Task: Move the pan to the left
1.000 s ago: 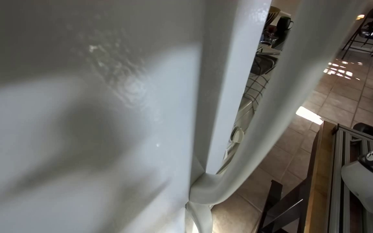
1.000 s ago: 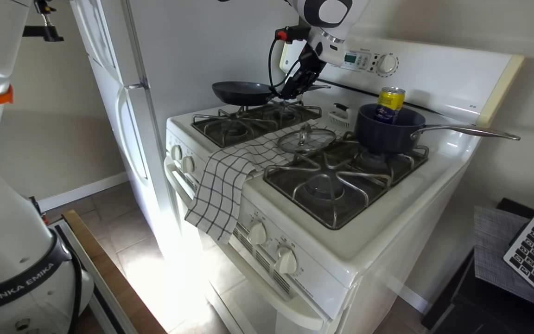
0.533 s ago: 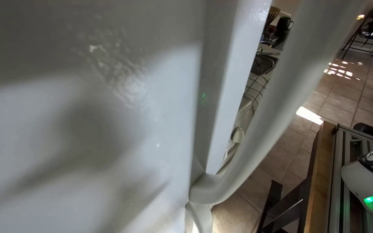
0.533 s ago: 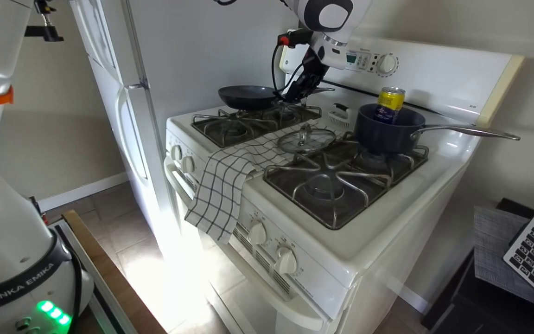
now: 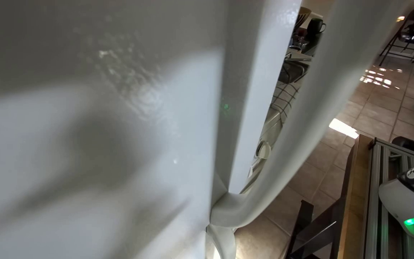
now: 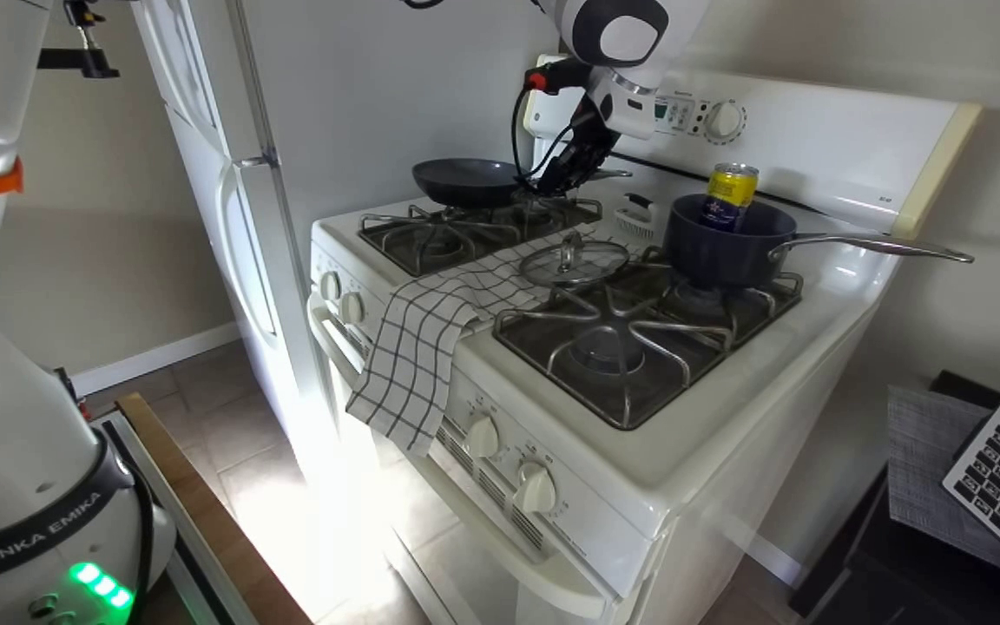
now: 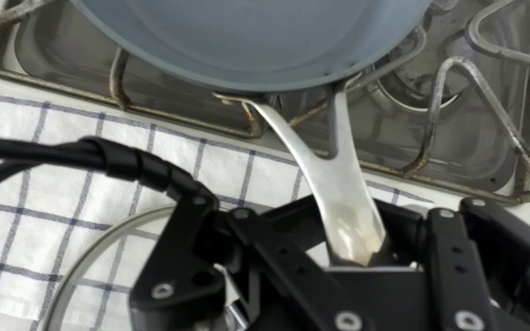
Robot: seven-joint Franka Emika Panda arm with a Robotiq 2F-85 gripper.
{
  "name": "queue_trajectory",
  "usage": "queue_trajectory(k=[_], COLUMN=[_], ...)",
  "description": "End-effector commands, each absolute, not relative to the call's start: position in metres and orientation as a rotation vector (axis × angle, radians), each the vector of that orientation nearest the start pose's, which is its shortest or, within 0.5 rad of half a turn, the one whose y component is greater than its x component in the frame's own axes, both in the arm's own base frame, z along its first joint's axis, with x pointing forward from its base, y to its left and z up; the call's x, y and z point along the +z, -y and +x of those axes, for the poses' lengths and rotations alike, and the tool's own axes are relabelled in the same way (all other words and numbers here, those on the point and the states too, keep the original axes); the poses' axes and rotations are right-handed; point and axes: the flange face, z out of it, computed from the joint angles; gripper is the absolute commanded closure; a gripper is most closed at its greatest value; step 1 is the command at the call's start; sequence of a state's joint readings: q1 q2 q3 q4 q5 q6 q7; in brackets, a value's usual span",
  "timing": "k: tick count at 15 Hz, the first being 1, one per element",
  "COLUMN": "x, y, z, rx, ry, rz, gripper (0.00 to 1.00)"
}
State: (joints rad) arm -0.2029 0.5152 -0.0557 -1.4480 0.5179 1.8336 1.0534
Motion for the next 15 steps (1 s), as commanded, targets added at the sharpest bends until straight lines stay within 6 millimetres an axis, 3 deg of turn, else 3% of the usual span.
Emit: queue_trajectory(k=[1,9,12,15], x=[0.406,0.421,0.417,0.414], y=[0.142,0.19,0.188,0.179], z=[0.65,0.586,0.563,0.557], rx=[0.48,0.449,0.435,0.361], ry=[-1.819,-1.939,-1.971,-2.001], rz=[-1.974,-1.84,-1.842,-1.79], gripper=[1.0,1.0,1.0,1.0])
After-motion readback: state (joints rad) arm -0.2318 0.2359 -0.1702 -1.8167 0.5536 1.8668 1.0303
